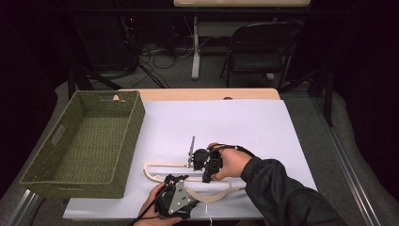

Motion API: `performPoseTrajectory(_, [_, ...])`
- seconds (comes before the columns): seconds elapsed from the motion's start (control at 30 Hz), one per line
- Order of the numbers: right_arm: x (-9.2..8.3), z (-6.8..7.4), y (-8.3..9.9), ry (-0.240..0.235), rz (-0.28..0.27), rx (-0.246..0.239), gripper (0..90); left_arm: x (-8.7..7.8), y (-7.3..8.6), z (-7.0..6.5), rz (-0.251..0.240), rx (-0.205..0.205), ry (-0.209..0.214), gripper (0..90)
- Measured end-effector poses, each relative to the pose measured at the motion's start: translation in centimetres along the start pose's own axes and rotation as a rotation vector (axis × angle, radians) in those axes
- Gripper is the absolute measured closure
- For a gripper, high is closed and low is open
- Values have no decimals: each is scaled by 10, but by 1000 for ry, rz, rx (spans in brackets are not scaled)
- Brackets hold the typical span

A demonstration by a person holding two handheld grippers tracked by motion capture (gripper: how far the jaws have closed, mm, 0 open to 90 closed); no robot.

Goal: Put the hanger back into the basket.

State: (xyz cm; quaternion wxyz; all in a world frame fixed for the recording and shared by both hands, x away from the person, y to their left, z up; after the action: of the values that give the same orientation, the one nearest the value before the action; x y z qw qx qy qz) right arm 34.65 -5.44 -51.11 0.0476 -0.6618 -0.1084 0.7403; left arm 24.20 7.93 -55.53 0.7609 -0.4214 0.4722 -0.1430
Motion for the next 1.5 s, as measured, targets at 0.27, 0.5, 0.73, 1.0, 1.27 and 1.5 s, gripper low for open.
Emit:
performPoseTrajectory(0.27, [5,-1,-4,7,-5,-4,854,1,1,-3,3,23,81,442])
performPoseTrajectory(0.5, [12,0,-6,1,12,-14,853,3,2,-2,29,-11,150,509])
performPoseTrajectory(0.73, [17,0,-5,0,5,-12,849,2,2,2,27,-52,169,543])
performPoseTrajectory(1.0, [-7,10,5,103,-87,-17,753,2,2,2,24,-53,162,546])
performPoseTrajectory(1.27, [-28,48,40,102,-159,-36,673,1,0,3,26,-54,161,548])
performPoseTrajectory(1.5, [-24,68,42,113,-165,-104,598,0,-2,4,23,-61,161,553])
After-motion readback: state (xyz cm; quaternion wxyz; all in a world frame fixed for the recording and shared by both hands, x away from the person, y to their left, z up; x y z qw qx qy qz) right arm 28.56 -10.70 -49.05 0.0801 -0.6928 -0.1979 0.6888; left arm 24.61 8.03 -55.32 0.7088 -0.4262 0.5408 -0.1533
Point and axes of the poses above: each handheld gripper's, and its own axes: x roughly forward along the jaws, y roughly out of its underside, z roughly to its left, the point moved 2 cm from there along x, roughly forward along the jaws, and after that the axes turned 9 degrees about -x, right-handed, at the moved point
